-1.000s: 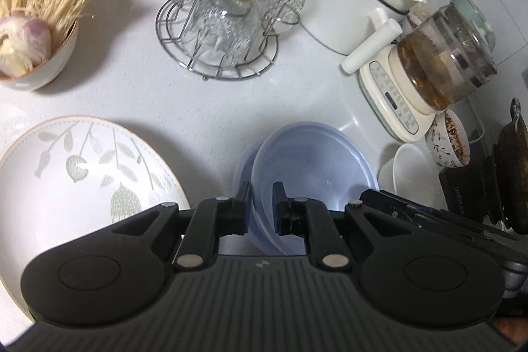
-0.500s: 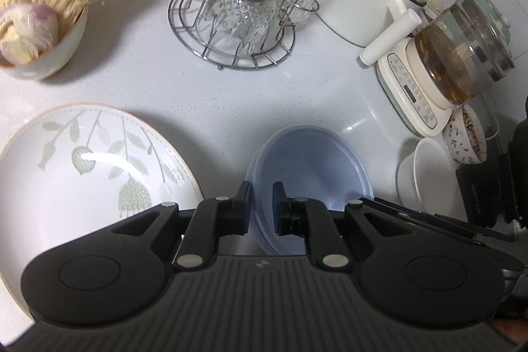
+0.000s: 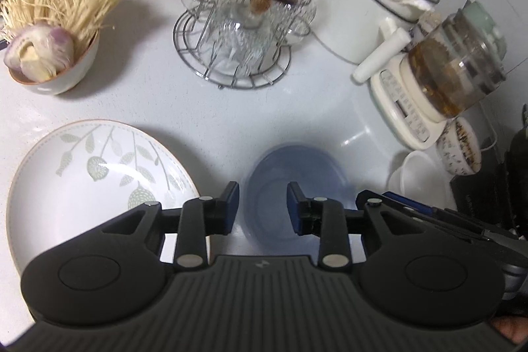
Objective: Organize plates and bowls
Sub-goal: 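Move both grippers toward the white ceramic bowl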
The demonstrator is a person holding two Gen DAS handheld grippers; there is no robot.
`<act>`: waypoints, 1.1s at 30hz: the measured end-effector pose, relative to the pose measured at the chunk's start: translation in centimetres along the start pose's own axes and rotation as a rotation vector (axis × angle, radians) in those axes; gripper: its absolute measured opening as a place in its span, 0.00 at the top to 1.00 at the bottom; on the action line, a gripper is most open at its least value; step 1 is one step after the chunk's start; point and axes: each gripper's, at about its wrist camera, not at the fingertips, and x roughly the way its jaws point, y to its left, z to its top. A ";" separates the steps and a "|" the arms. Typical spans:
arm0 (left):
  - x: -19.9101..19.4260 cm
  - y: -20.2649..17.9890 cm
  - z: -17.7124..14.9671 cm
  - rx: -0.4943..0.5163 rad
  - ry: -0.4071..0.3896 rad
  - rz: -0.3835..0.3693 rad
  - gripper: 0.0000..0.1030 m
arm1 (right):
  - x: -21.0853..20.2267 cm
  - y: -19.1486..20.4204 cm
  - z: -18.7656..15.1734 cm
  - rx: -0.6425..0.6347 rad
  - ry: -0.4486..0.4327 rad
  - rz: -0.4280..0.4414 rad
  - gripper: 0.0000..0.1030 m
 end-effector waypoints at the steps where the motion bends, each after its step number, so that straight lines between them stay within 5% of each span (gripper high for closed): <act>1: -0.6 -0.2 0.1 0.004 -0.010 -0.003 0.65 | -0.4 0.1 0.1 -0.002 -0.010 -0.002 0.63; 17: -8.3 -3.1 1.2 0.139 -0.169 -0.059 0.65 | -7.7 2.4 0.6 0.003 -0.216 -0.026 0.63; 33: -9.1 -2.8 1.7 0.201 -0.199 -0.057 0.65 | -8.5 2.3 0.8 0.044 -0.316 -0.054 0.63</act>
